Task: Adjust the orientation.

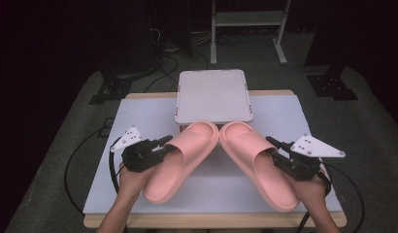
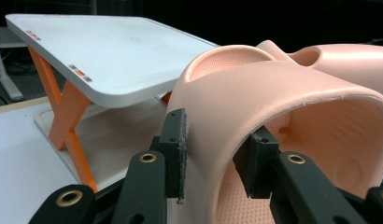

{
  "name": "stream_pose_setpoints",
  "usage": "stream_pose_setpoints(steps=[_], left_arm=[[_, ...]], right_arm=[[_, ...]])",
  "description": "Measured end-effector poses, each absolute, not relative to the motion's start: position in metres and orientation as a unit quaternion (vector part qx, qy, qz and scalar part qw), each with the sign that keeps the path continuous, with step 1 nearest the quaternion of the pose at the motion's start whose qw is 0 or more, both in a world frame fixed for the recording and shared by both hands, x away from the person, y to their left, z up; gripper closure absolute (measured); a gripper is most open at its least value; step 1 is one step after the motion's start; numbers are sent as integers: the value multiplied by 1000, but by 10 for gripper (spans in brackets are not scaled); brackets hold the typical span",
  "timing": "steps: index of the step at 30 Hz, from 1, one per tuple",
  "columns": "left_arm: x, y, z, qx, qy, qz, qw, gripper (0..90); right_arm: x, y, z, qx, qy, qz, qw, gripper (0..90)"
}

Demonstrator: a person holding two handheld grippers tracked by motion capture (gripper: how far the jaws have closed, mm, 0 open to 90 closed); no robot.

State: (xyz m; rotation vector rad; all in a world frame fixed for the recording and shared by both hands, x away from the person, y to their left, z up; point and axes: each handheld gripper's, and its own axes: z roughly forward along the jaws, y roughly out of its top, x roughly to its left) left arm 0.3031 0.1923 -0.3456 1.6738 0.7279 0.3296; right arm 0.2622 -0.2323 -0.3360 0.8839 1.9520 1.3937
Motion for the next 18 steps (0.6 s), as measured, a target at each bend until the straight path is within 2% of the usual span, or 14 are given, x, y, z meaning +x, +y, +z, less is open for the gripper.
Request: stream_pose_setpoints(steps=[18], left_arm=[[314, 197, -329, 712, 325, 151, 604, 662]], right_arm=[[277, -225, -316, 324, 731, 521, 297, 728]])
